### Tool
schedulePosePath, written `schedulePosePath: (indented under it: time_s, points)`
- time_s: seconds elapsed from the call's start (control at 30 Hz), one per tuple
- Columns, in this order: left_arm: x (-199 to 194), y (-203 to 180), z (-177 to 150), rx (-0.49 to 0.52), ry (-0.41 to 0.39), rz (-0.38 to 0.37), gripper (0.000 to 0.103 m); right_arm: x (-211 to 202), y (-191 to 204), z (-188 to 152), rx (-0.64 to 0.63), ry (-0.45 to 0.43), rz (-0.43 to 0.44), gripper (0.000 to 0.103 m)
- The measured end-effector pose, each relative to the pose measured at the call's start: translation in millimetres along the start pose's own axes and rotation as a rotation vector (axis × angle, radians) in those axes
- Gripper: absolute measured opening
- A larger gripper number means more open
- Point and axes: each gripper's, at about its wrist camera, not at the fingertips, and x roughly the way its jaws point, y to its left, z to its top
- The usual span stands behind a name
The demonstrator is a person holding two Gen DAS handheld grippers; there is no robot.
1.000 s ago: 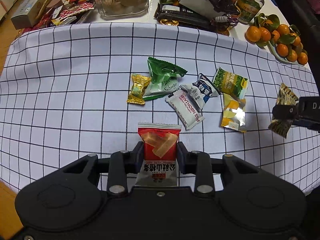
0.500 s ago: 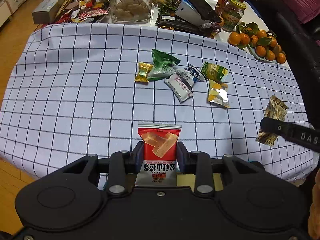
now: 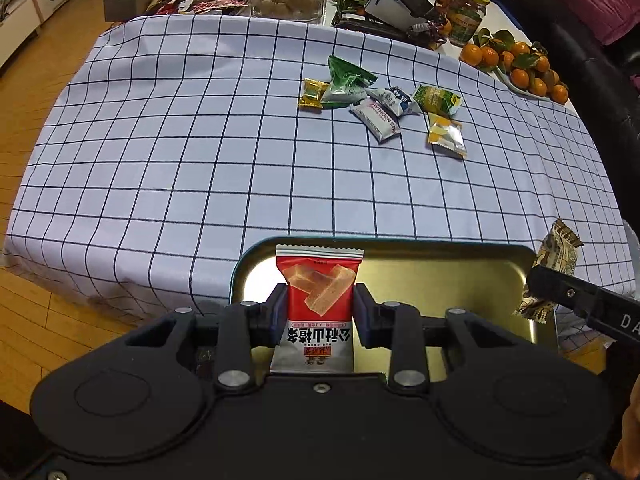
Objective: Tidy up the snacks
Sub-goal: 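Carry the red-and-white packet and beige biscuit packet over the gold tray with both tools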
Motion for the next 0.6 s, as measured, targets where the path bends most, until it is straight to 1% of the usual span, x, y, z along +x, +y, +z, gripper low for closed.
schedulePosePath:
  time_s: [0.1,0.2,0.33,0.47,0.53,0.6]
  points:
    - [-4,-1,-12,0.009,-0.008,0.008,0.042,-2,-4,-14,0.032,0.017,0.016,0.035]
    - [-6,-1,-20,-0.001,-0.005,0.001,0.042,-1,-5,-25,0.05,0.037,0.022,0.035]
    - [1,1,-31,-0.039,0.04,-0.018,0.042,2,-5,-36,0.05,0.059,0.015,0.035]
    - [14,-1,-37,-0.037,0.097,-0.003,0.042,4,1,-44,-0.01,0.079,-0.008,0.035]
    - [17,-2,-37,-0.023,0.115,0.004,0.042,7,6,-46,-0.051,0.085,-0.023,0.035]
    - [18,0,-37,-0.024,0.12,-0.005,0.043,9,11,-48,-0.088,0.09,-0.032,0.035]
